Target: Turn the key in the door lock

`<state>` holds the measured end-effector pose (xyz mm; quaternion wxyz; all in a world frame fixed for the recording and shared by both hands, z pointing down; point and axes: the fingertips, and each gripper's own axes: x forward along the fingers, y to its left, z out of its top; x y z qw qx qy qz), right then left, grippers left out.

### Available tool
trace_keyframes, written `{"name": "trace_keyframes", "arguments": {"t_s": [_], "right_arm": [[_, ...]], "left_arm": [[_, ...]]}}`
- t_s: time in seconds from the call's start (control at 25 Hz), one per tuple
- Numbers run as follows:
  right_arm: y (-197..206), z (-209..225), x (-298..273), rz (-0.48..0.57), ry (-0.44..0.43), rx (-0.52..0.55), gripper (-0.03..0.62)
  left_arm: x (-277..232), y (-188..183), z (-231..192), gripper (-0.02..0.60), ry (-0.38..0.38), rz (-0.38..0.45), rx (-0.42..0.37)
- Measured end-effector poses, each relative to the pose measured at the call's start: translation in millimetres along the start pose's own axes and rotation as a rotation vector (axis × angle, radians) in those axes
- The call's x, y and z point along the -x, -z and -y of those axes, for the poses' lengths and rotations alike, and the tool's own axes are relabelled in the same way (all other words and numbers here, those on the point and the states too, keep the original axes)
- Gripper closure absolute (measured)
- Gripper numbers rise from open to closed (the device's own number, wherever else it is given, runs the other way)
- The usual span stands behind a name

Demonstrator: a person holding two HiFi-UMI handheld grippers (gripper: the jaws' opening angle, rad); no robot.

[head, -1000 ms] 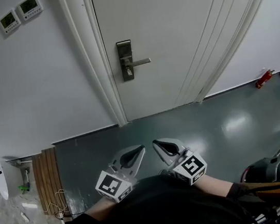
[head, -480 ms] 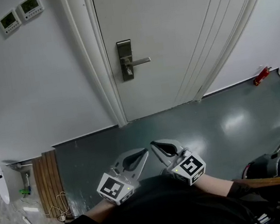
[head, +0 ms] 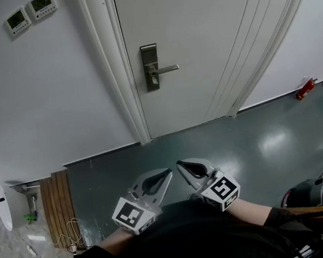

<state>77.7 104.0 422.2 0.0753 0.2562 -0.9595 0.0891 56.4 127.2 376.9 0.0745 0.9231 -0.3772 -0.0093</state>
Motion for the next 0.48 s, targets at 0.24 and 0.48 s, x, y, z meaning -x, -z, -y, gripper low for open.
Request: {"name": "trace_keyframes", "arguments": {"t_s": [0.24, 0.48], "right_arm": [[1.8, -3.4, 2.9, 0.001, -0.002, 0.001, 0.594], [5.1, -7.1, 5.5, -0.002, 0.001, -0.001, 0.594]], "left_arm": [[3.9, 1.7, 1.1, 0.588, -0.012, 0.003, 0.006], [6.0, 3.2, 4.8, 0.588, -0.018, 0.0, 0.01]]}}
